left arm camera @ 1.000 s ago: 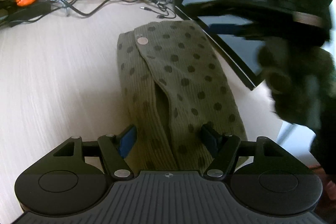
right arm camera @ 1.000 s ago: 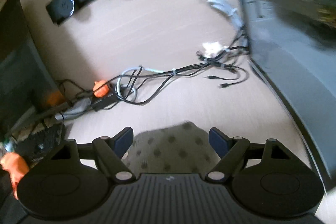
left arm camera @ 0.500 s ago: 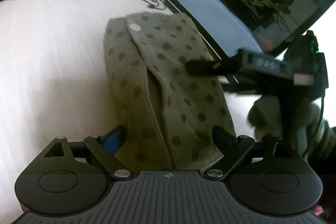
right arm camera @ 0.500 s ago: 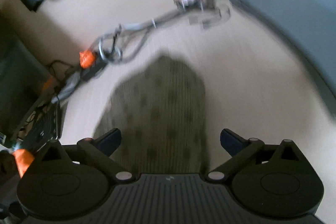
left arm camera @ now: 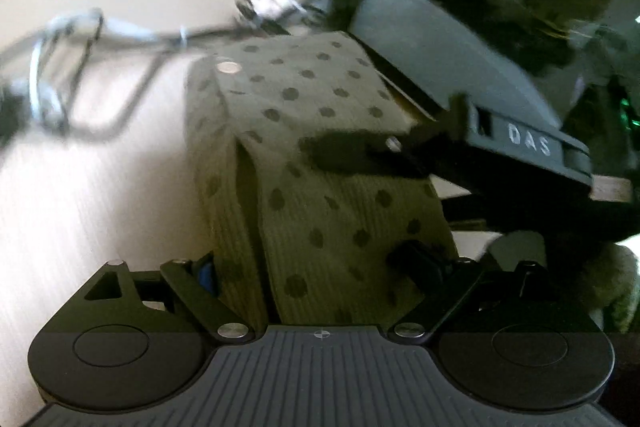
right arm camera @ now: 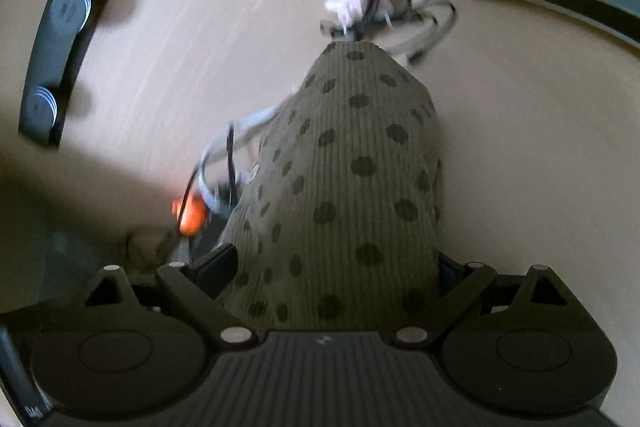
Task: Fold clothes
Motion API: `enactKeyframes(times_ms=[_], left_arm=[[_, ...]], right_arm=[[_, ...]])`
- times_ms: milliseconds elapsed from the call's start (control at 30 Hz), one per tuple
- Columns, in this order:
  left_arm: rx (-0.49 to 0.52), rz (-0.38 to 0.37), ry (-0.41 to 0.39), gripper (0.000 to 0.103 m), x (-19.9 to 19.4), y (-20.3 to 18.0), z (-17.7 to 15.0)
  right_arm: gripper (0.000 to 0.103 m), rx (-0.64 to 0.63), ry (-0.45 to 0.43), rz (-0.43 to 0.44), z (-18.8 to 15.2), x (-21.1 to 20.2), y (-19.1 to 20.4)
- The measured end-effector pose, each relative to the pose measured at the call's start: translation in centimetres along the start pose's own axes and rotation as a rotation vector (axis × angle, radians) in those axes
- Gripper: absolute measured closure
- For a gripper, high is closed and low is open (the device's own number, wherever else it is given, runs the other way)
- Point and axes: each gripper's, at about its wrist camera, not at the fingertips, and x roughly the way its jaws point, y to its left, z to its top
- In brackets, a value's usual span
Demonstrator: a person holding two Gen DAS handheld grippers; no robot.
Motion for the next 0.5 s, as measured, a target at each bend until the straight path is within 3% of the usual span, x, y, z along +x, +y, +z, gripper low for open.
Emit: enactKeyframes(times_ms=[133, 200, 300, 333, 400, 500], left_arm=[[0.142, 0.034, 0.012, 0.011, -1.3, 0.9, 1.2], [0.171, 0.015, -0.027, 0.009, -3.3, 1.8, 0.1], [0.045, -0.002, -0.097, 0.009, -5.0, 3.8, -0.9], [0.026, -0.029, -0.121, 0.009, -5.1, 3.9, -0.8], [0.059, -0.06, -0.146, 0.009, -4.7, 3.5, -0.3], [0.151, -0.069, -0.146, 0.009, -2.9, 2.5, 0.1]], right_arm=[[0.007, -0.044, 0.003, -0.047, 2.1, 0.3, 0.1], [0.007, -0.181, -0.029, -0.096, 2.6, -0.7, 1.6], [0.007, -0.481, -0.196, -0.256, 1.7, -2.5, 5.6], [0.007, -0.553, -0.23, -0.272, 1.6, -2.4, 6.8], [0.008, -0.631, -0.234, -0.222, 2.3, -1.5, 8.7], [0.01, -0.585, -0.169, -0.178, 5.4, 2.5, 8.6]])
